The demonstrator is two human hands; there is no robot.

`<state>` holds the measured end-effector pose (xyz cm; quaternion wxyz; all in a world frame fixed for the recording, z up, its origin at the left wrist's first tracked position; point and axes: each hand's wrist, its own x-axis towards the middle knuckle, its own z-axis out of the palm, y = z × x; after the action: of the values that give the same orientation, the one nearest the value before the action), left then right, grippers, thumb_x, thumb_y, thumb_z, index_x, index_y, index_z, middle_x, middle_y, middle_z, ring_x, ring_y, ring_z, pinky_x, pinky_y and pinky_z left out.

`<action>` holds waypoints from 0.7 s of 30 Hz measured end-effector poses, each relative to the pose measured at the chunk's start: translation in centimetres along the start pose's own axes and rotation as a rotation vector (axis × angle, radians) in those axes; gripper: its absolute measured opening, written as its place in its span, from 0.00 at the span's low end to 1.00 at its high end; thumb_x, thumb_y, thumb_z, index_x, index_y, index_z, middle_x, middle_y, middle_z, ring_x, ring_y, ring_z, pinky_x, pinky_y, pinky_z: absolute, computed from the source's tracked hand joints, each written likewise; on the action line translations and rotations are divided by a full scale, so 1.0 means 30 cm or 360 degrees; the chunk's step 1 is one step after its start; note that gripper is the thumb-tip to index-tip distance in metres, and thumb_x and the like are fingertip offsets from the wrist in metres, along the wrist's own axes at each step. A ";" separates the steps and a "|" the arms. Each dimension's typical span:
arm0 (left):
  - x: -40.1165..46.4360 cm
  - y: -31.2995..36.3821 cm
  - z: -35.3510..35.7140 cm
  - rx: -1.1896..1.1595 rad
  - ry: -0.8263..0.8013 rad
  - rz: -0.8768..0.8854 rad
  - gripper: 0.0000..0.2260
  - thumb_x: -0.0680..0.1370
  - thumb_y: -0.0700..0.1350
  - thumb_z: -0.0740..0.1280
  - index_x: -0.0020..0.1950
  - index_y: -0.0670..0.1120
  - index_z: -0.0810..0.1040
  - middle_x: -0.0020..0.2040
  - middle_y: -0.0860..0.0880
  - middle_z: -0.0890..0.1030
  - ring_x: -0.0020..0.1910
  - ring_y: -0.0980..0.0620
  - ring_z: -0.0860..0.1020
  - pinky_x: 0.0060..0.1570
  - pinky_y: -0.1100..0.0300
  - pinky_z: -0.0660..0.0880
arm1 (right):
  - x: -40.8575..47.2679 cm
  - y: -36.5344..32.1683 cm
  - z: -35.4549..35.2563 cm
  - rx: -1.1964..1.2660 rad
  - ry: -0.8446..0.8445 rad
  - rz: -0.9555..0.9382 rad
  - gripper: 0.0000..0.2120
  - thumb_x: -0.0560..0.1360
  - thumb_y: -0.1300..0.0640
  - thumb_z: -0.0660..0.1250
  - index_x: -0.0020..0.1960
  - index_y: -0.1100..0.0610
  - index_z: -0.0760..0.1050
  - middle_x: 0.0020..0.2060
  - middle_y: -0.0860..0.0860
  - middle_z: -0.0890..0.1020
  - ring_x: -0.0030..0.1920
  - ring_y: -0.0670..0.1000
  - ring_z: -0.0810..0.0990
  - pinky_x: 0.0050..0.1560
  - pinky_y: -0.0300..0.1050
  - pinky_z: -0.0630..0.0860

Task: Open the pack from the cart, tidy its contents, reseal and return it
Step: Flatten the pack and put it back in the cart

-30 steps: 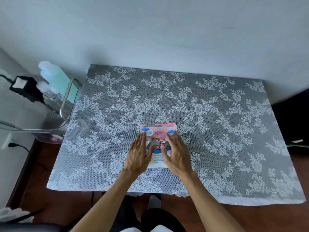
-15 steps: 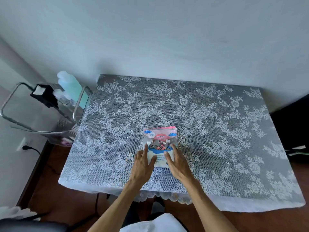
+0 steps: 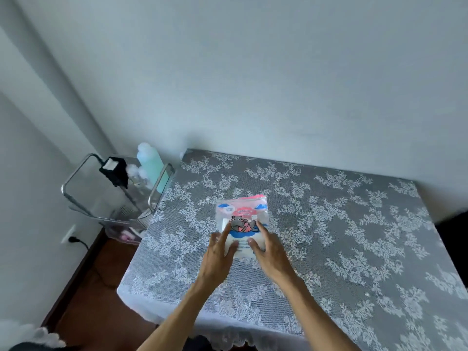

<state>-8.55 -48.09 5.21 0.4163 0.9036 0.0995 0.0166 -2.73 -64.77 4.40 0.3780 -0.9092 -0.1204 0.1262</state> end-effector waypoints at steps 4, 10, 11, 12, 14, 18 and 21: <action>0.063 0.002 -0.159 0.0009 0.0117 0.0004 0.26 0.81 0.55 0.59 0.79 0.59 0.55 0.62 0.44 0.69 0.47 0.52 0.77 0.41 0.61 0.76 | 0.094 -0.153 0.001 -0.0007 -0.0005 -0.0144 0.29 0.76 0.32 0.54 0.74 0.32 0.48 0.58 0.54 0.72 0.46 0.46 0.76 0.44 0.42 0.76; 0.155 -0.057 -0.389 0.0009 0.0295 0.0047 0.26 0.81 0.55 0.59 0.78 0.59 0.56 0.63 0.44 0.69 0.44 0.57 0.74 0.45 0.61 0.73 | 0.229 -0.401 0.055 0.0033 0.0012 -0.0299 0.29 0.76 0.33 0.55 0.74 0.31 0.47 0.56 0.54 0.71 0.46 0.48 0.78 0.45 0.45 0.80; 0.171 -0.076 -0.433 0.0021 0.0320 0.0055 0.26 0.81 0.55 0.59 0.78 0.58 0.56 0.64 0.44 0.68 0.45 0.59 0.73 0.46 0.63 0.72 | 0.251 -0.447 0.073 0.0040 0.0013 -0.0323 0.29 0.77 0.33 0.55 0.74 0.31 0.47 0.56 0.53 0.71 0.45 0.47 0.78 0.45 0.46 0.80; 0.184 -0.096 -0.477 0.0036 0.0344 0.0064 0.26 0.81 0.54 0.60 0.79 0.57 0.56 0.64 0.44 0.68 0.47 0.59 0.72 0.48 0.63 0.71 | 0.270 -0.488 0.094 0.0042 0.0012 -0.0339 0.29 0.77 0.34 0.55 0.74 0.31 0.47 0.56 0.53 0.71 0.46 0.47 0.78 0.46 0.47 0.80; 0.208 -0.144 -0.568 0.0063 0.0374 0.0082 0.26 0.82 0.54 0.60 0.79 0.56 0.56 0.66 0.45 0.68 0.54 0.57 0.72 0.53 0.60 0.70 | 0.304 -0.569 0.145 0.0062 0.0001 -0.0330 0.29 0.77 0.35 0.56 0.75 0.32 0.48 0.59 0.55 0.71 0.51 0.51 0.78 0.51 0.49 0.79; 0.254 -0.256 -0.744 0.0068 0.0352 0.0180 0.26 0.82 0.51 0.62 0.78 0.55 0.58 0.70 0.45 0.67 0.61 0.60 0.66 0.61 0.60 0.66 | 0.363 -0.721 0.262 0.0088 -0.0021 -0.0305 0.29 0.78 0.36 0.56 0.76 0.36 0.49 0.61 0.56 0.71 0.53 0.52 0.78 0.53 0.49 0.78; 0.312 -0.368 -0.895 0.0066 0.0280 0.0180 0.26 0.81 0.49 0.63 0.78 0.56 0.59 0.68 0.46 0.69 0.64 0.53 0.72 0.64 0.57 0.69 | 0.410 -0.841 0.372 0.0149 -0.0027 -0.0276 0.28 0.79 0.39 0.56 0.76 0.37 0.51 0.62 0.58 0.71 0.54 0.52 0.77 0.56 0.50 0.76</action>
<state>-4.23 -19.19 13.89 0.3856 0.9113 0.0847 0.1172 2.14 -36.29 13.19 0.4286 -0.8756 -0.1959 0.1062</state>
